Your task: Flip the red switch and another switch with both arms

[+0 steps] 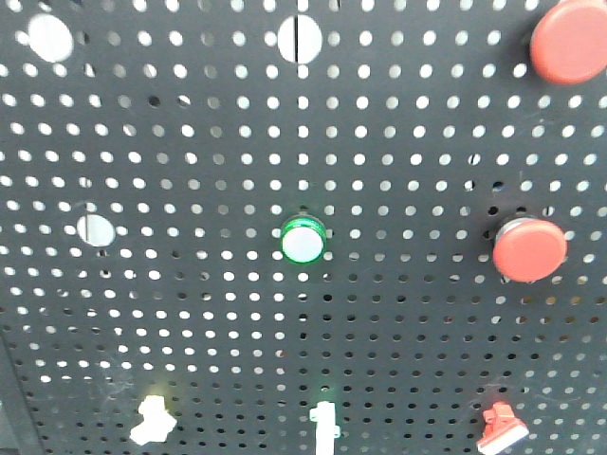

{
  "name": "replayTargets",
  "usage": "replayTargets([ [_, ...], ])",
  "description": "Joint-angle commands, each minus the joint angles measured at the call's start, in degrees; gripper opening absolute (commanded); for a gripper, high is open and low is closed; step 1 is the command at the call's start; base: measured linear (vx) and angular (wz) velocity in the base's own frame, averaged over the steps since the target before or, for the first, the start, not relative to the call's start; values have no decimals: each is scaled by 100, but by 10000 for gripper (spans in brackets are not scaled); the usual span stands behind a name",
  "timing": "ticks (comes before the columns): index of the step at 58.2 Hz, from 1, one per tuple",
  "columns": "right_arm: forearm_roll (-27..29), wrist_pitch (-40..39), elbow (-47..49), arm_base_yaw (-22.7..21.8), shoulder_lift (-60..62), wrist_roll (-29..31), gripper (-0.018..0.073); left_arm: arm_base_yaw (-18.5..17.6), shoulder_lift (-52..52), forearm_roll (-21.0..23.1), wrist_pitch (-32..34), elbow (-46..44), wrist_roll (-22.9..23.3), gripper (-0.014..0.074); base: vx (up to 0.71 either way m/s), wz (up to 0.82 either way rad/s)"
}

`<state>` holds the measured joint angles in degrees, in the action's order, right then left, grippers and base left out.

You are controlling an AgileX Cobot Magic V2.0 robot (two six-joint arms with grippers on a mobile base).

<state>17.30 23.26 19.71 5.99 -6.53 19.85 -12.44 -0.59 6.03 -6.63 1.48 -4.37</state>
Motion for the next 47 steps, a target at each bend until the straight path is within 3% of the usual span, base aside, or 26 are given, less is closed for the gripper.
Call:
replayTargets([
  [1,27,-451,150,-20,-87,29,-6,10,-117,-357,124,113,374,3,0,-1],
  [5,27,-452,150,-20,-87,29,-6,10,-112,-547,165,113,437,3,0,0],
  [47,27,-452,150,-20,-87,29,-6,10,-112,-479,77,113,437,3,0,0],
])
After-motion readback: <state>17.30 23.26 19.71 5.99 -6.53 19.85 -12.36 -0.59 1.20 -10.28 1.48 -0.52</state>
